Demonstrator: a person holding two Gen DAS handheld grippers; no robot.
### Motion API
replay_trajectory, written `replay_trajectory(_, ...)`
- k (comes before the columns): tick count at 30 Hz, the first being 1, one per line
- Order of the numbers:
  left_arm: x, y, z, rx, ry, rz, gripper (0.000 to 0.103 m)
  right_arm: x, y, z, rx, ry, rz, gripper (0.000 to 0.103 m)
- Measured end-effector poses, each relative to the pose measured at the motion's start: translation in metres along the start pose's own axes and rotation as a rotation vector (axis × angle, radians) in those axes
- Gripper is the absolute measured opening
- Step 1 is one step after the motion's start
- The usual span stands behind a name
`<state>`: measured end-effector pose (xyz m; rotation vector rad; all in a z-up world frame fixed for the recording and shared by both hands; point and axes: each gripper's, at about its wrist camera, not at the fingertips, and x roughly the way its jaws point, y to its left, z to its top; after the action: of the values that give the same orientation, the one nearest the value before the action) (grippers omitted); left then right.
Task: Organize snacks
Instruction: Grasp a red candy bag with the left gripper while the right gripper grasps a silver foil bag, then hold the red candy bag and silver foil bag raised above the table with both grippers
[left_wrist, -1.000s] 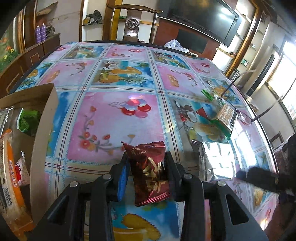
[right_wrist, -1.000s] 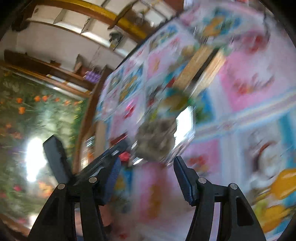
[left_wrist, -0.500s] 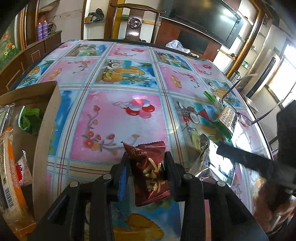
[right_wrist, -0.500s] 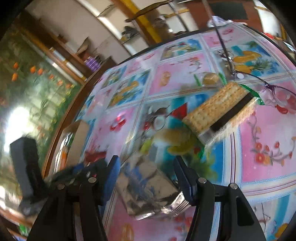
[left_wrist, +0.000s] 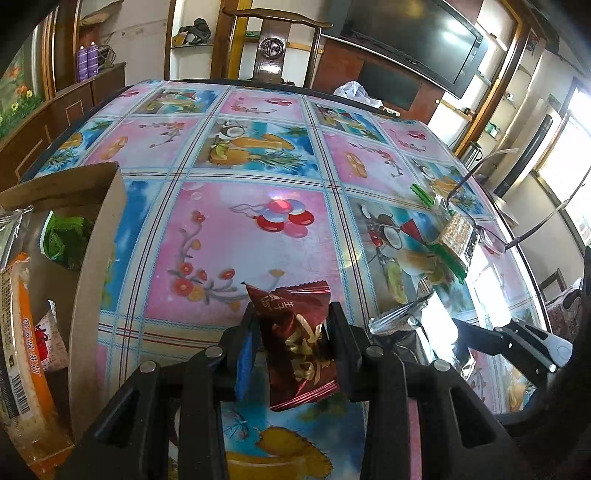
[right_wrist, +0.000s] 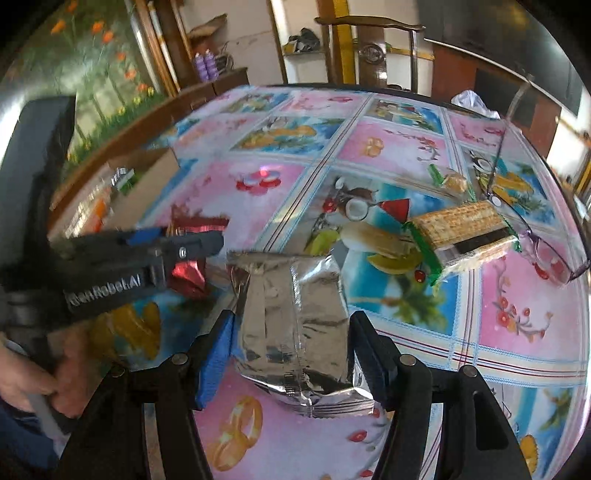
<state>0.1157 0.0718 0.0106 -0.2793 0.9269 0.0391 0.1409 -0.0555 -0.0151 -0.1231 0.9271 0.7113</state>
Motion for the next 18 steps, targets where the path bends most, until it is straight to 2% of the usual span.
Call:
replay_trajectory(5,-0.001,-0.001,0.000,0.006,0.000,-0.013,0.035,-0.005,-0.005,0.001,0.040,-0.026,-0.059,0.064)
replay_trajectory(10,-0.007,-0.005,-0.001,0.018,-0.023,-0.036,0.035,-0.032,-0.033,0.005,0.195,-0.152,-0.042,0.064)
replay_trajectory(18,-0.018,-0.020,-0.003,0.092,-0.094,0.000,0.035,-0.040,-0.042,0.006,0.264,-0.193,-0.060,0.064)
